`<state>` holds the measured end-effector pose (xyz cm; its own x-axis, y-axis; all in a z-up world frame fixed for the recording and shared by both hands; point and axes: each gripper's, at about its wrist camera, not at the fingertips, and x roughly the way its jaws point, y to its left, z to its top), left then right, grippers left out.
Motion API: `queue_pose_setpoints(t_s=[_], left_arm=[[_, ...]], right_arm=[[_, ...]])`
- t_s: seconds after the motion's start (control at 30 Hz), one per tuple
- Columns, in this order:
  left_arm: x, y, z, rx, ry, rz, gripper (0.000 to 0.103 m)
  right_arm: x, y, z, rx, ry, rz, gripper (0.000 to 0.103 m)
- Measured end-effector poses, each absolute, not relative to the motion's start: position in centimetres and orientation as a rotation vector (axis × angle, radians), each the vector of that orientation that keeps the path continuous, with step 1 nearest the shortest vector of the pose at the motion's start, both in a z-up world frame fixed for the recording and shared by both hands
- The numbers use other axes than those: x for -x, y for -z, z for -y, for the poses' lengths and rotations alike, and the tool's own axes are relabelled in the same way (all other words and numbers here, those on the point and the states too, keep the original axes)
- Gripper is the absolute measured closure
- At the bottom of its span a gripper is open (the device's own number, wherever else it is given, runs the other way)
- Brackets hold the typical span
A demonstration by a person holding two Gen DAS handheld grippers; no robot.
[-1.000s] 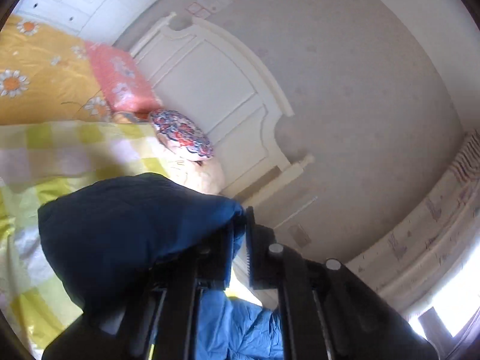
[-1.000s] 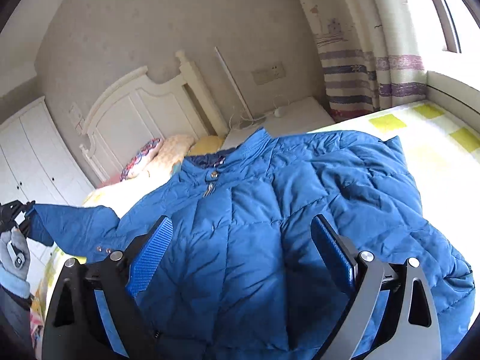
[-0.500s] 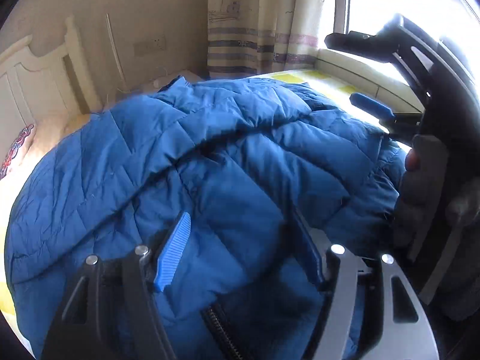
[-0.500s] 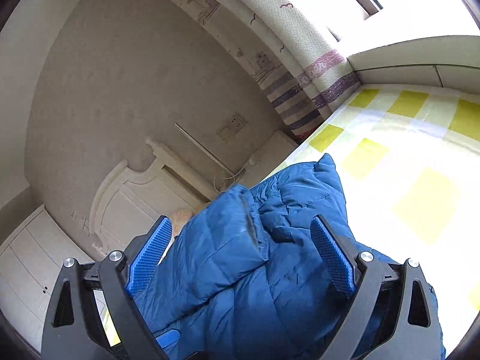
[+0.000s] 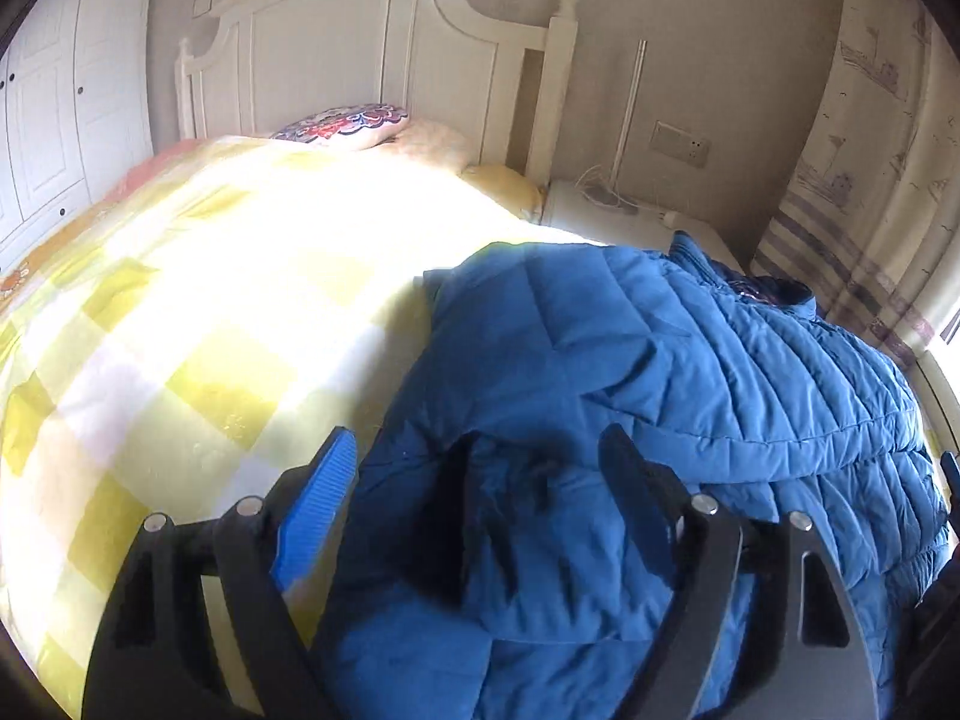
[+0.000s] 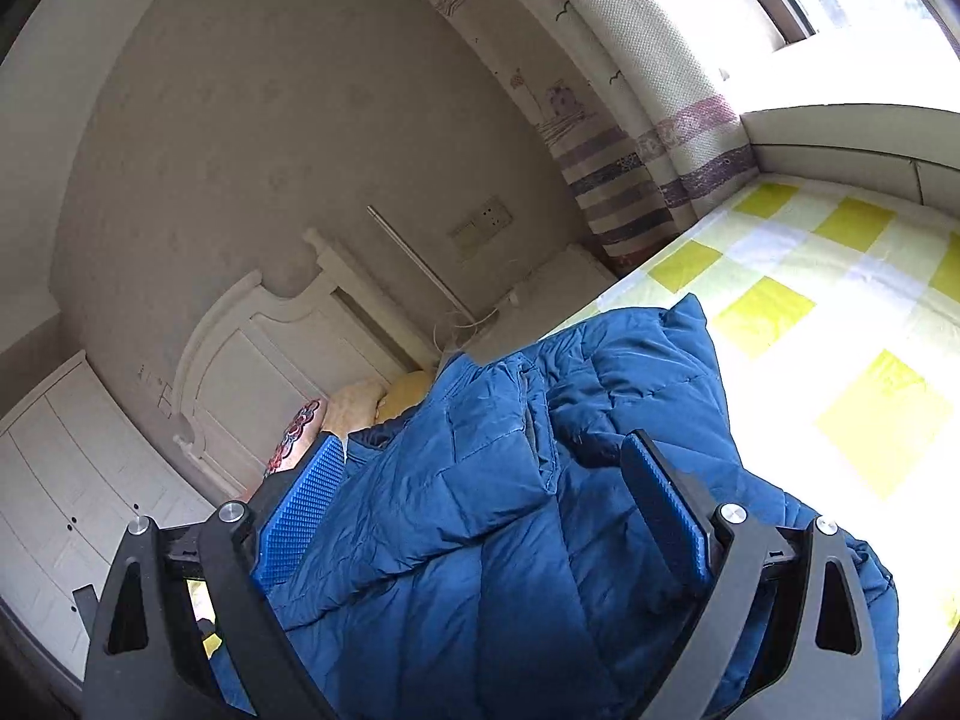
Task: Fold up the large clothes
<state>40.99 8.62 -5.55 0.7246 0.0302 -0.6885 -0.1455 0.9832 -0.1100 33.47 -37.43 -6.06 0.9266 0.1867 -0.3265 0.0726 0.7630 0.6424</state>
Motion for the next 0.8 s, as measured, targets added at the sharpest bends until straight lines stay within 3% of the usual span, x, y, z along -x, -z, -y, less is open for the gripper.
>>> queue_pose_setpoints(t_s=[0.03, 0.23, 0.37, 0.5, 0.73, 0.8], left_arm=[[-41.6, 6.2, -9.0, 0.187, -0.071, -0.801, 0.030], [-40.7, 7.0, -11.4, 0.311, -0.095, -0.786, 0.031], [-40.5, 7.4, -12.2, 0.357, -0.101, -0.791, 0.030], [-40.2, 7.5, -12.4, 0.367, -0.102, -0.786, 0.030], [-40.2, 7.5, -12.5, 0.371, -0.096, -0.787, 0.030], [-40.1, 7.5, -12.6, 0.377, -0.095, -0.787, 0.030]], right_arm=[[-33.8, 6.1, 37.2, -0.689, -0.072, -0.407, 0.017], [-35.7, 5.8, 33.8, -0.542, -0.171, -0.522, 0.032], [-37.3, 6.9, 33.7, -0.572, -0.151, -0.644, 0.033], [-37.1, 8.0, 36.7, -0.748, -0.037, -0.633, 0.039], [-41.6, 8.4, 36.7, -0.788, -0.112, -0.751, 0.037], [-42.3, 8.1, 36.4, -0.776, -0.118, -0.761, 0.051]])
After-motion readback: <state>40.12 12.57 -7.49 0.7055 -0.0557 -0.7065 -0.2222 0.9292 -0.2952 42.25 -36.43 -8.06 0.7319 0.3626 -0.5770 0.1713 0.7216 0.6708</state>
